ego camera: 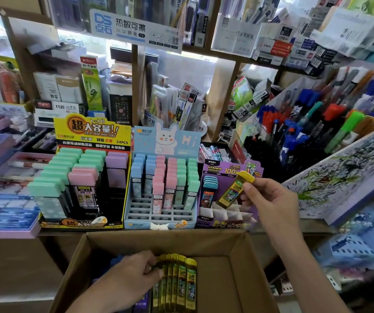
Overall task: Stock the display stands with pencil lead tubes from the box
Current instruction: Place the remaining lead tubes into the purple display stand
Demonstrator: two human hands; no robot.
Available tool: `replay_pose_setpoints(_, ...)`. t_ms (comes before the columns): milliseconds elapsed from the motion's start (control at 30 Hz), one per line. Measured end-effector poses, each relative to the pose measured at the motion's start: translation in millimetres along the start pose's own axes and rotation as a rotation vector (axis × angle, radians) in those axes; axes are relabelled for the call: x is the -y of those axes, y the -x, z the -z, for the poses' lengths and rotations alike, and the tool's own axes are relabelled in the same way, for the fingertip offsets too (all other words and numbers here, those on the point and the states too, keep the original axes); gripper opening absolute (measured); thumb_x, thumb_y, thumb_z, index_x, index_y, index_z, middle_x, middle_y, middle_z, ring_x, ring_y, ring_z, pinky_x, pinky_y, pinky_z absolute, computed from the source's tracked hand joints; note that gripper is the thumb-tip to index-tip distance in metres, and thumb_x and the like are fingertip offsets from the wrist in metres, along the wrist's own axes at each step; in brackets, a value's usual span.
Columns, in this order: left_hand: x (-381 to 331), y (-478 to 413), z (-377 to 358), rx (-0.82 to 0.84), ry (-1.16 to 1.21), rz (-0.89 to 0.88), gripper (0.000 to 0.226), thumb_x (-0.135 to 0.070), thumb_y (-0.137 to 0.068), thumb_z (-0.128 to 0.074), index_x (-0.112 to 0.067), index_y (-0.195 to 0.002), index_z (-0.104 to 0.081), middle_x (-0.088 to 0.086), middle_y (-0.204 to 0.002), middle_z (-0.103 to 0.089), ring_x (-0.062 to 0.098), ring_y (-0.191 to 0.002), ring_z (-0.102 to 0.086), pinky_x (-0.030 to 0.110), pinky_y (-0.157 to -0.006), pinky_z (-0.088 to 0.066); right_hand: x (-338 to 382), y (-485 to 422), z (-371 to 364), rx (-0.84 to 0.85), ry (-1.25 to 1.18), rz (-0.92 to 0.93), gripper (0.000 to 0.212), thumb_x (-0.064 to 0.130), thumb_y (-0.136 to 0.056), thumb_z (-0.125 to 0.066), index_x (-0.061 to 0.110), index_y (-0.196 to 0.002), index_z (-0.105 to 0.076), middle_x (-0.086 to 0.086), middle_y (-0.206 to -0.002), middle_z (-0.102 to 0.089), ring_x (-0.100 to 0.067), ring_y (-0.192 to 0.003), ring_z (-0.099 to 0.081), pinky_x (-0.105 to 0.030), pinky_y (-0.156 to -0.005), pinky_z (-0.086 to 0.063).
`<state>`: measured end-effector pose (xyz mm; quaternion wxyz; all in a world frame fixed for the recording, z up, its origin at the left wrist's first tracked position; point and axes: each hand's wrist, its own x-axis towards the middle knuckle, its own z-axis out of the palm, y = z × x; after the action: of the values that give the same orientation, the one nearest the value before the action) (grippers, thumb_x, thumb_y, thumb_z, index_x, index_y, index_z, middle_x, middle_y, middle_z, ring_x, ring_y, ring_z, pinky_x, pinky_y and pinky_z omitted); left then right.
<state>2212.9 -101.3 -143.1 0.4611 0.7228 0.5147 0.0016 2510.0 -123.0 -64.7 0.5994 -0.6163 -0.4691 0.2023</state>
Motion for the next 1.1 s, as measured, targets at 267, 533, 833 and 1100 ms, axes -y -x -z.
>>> replay_pose_setpoints(267,-1.9,5.0,-2.0,-0.038,-0.011,0.028,0.024,-0.055,-0.094,-0.059,-0.037,-0.11,-0.056,-0.013,-0.103,-0.062,0.004,-0.097,-0.06,0.025,-0.091,-0.048,-11.4,-19.9,-14.9,-0.006,0.203,0.12,0.023,0.013,-0.094,-0.072,0.034,-0.084,-0.073,0.007,-0.072,-0.075,-0.01,-0.065,-0.073,-0.021,-0.062,-0.06)
replay_pose_setpoints(533,-1.6,4.2,-2.9,-0.024,-0.022,0.027,0.03,-0.055,-0.095,-0.059,-0.034,-0.115,-0.055,-0.011,-0.106,-0.062,0.005,-0.096,-0.06,0.027,-0.094,-0.048,-20.8,-19.8,-28.2,0.069,0.458,0.067,0.025,0.024,-0.096,-0.07,0.023,-0.071,-0.072,0.013,-0.059,-0.066,-0.007,-0.051,-0.059,-0.026,-0.048,-0.046)
replay_pose_setpoints(833,0.0,4.7,-3.9,-0.019,-0.03,0.02,0.03,-0.055,-0.095,-0.057,-0.035,-0.117,-0.056,-0.01,-0.105,-0.063,0.007,-0.097,-0.061,0.029,-0.091,-0.052,-33.2,-18.6,-33.5,0.096,0.661,0.029,0.056,0.043,-0.103,-0.055,0.015,-0.054,-0.053,0.004,-0.046,-0.048,-0.011,-0.041,-0.042,-0.027,-0.047,-0.029)
replay_pose_setpoints(1100,5.4,2.1,-7.9,-0.029,-0.01,0.025,0.034,-0.044,-0.096,-0.062,-0.035,-0.128,-0.056,-0.014,-0.117,-0.063,0.002,-0.105,-0.06,0.03,-0.1,-0.052,-4.7,10.6,-30.5,-0.001,0.636,0.093,0.031,0.037,-0.101,-0.059,0.024,-0.074,-0.064,0.008,-0.062,-0.061,-0.005,-0.058,-0.056,-0.022,-0.049,-0.035)
